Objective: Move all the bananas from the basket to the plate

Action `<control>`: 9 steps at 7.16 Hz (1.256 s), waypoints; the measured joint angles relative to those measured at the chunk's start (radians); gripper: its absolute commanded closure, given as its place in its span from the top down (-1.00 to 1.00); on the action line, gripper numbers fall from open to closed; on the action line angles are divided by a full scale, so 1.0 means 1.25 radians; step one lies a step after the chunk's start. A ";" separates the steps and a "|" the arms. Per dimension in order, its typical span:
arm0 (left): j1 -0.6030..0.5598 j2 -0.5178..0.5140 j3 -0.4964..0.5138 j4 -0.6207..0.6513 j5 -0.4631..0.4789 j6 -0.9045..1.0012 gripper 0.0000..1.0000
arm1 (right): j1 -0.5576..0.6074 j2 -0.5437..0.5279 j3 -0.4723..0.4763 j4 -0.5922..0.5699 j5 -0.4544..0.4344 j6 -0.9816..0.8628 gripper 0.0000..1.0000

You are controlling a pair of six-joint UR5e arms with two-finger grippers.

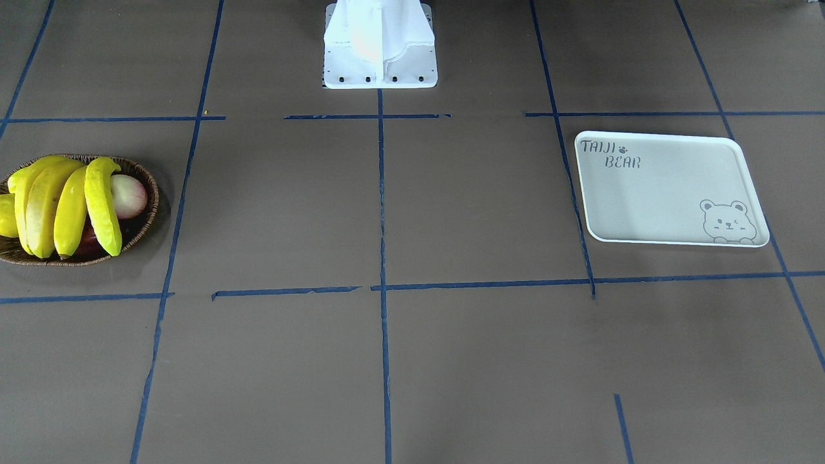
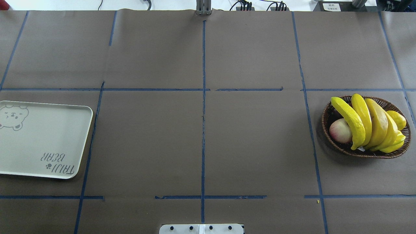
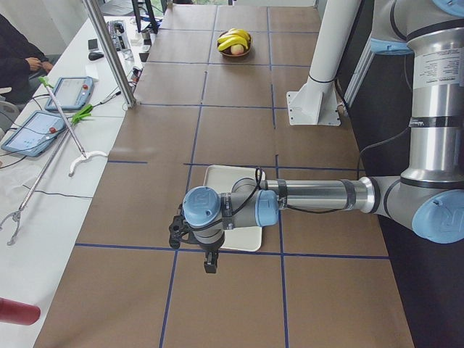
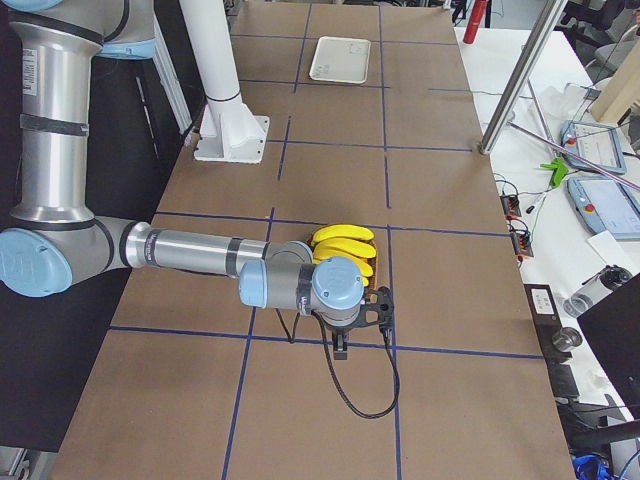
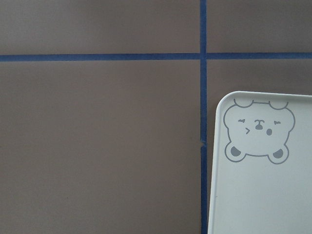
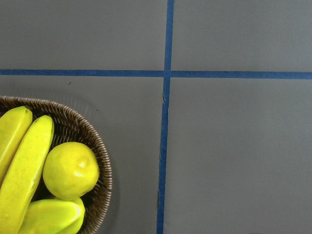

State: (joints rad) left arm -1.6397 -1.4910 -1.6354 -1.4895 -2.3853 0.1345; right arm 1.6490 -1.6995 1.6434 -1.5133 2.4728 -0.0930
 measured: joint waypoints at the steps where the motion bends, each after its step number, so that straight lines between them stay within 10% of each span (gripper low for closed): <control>1: 0.000 0.001 -0.001 0.000 0.000 0.000 1.00 | 0.000 0.000 0.000 0.000 0.000 0.000 1.00; 9: 0.000 0.004 -0.009 -0.002 0.000 -0.001 1.00 | -0.028 0.033 0.124 -0.009 -0.008 0.053 1.00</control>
State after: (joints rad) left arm -1.6396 -1.4854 -1.6471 -1.4920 -2.3857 0.1335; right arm 1.6141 -1.6585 1.7990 -1.5246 2.4634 -0.0264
